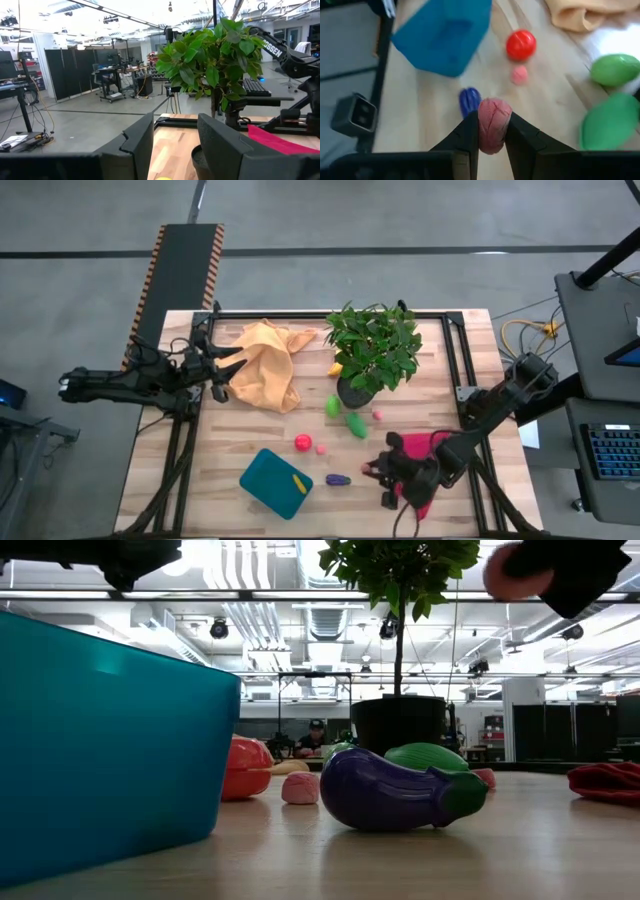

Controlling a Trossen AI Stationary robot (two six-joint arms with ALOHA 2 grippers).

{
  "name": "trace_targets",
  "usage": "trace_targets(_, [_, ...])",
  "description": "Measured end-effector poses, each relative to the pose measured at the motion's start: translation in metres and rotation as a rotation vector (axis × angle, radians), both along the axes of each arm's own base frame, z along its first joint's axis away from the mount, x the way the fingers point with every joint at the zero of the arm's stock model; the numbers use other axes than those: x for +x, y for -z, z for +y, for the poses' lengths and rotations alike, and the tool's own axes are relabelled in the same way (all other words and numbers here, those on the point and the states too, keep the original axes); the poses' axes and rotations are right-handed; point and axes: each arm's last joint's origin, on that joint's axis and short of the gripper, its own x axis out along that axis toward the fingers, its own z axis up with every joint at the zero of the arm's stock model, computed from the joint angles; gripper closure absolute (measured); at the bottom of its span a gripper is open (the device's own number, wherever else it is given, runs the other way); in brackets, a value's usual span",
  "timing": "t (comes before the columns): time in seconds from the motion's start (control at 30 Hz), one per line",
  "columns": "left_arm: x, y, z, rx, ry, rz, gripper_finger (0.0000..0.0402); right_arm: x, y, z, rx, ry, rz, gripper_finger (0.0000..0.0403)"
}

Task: Pick and placing Produce into tupperware
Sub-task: Put the top right pink peach into the blue bin

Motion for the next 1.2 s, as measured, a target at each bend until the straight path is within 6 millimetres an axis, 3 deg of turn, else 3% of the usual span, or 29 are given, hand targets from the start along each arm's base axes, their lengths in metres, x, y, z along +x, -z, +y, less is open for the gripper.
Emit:
trace_targets(0.3, [-0.001,-0.001,0.000,-0.060,0.008,-0.038,0.0262,0.007,-0.002,0.009,0.065,-0.040,-0.131,0.0335])
trace_targets(0.6, [-0.002,-0.002,0.000,-0.073,0.011,-0.049,0.0262,0.029,0.015,0.032,0.034,-0.121,-0.254,0.0335])
trace_targets(0.73, [-0.002,-0.002,0.000,-0.073,0.010,-0.047,0.0262,0.048,0.023,0.037,0.016,-0.103,-0.245,0.0335])
trace_targets(0.97, [-0.002,0.000,0.000,-0.073,0.011,-0.034,0.0262,0.099,0.034,0.045,-0.056,-0.096,-0.239,0.0335])
trace_targets(1.2, [-0.004,-0.002,0.000,-0.074,0.017,-0.050,0.0262,0.139,0.035,0.041,-0.104,-0.033,-0.137,0.0335])
